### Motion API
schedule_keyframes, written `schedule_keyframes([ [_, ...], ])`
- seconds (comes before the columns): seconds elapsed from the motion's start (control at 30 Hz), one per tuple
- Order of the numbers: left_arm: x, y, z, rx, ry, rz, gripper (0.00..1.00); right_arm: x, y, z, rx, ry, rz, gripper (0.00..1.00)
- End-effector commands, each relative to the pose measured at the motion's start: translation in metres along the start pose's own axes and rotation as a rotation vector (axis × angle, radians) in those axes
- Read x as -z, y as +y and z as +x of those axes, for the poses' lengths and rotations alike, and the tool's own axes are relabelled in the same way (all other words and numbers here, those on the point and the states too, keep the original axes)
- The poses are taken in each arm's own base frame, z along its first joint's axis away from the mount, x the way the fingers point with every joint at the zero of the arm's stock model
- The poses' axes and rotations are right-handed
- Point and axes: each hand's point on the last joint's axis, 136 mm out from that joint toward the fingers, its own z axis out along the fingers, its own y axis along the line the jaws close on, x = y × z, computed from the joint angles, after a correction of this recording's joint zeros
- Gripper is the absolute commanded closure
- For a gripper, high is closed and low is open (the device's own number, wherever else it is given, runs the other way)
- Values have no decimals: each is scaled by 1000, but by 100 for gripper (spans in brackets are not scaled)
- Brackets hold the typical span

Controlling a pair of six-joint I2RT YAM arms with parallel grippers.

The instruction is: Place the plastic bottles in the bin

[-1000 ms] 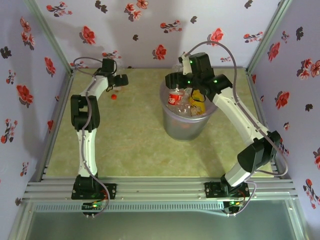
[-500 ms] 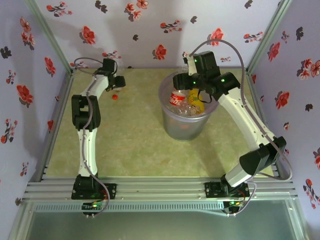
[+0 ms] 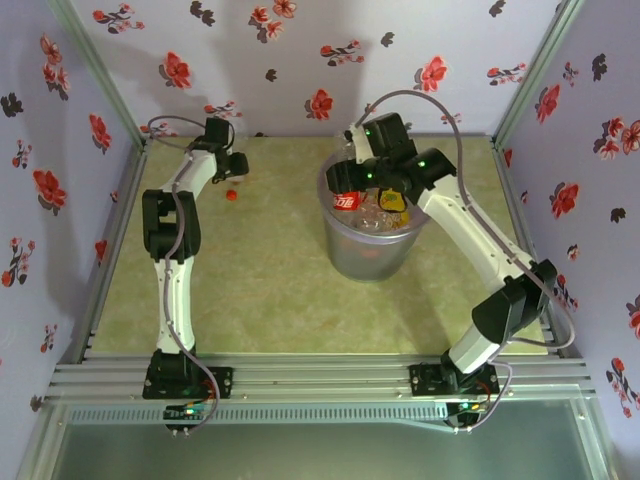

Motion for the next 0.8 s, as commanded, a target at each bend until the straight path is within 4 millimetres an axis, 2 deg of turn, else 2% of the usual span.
schedule_keyframes([
  [0.0,15,-2,3,-9,12,-6,56,2,3,-2,15,4,10,26],
  [0.2,22,-4,7,-11,15,-1,67,37,-5,-21,38,-85,79,14],
  [0.33,27,-5,9,-9,14,1,75,63,-17,-25,28,-138,124,13],
  [0.5,42,-9,10,-6,-1,9,80,93,-31,-23,-14,-202,161,13],
  [0.6,61,-15,10,-9,-26,22,81,110,-38,-20,-38,-236,178,13],
  [0.77,118,-30,11,-9,-119,73,83,129,-39,-13,-66,-266,181,14],
])
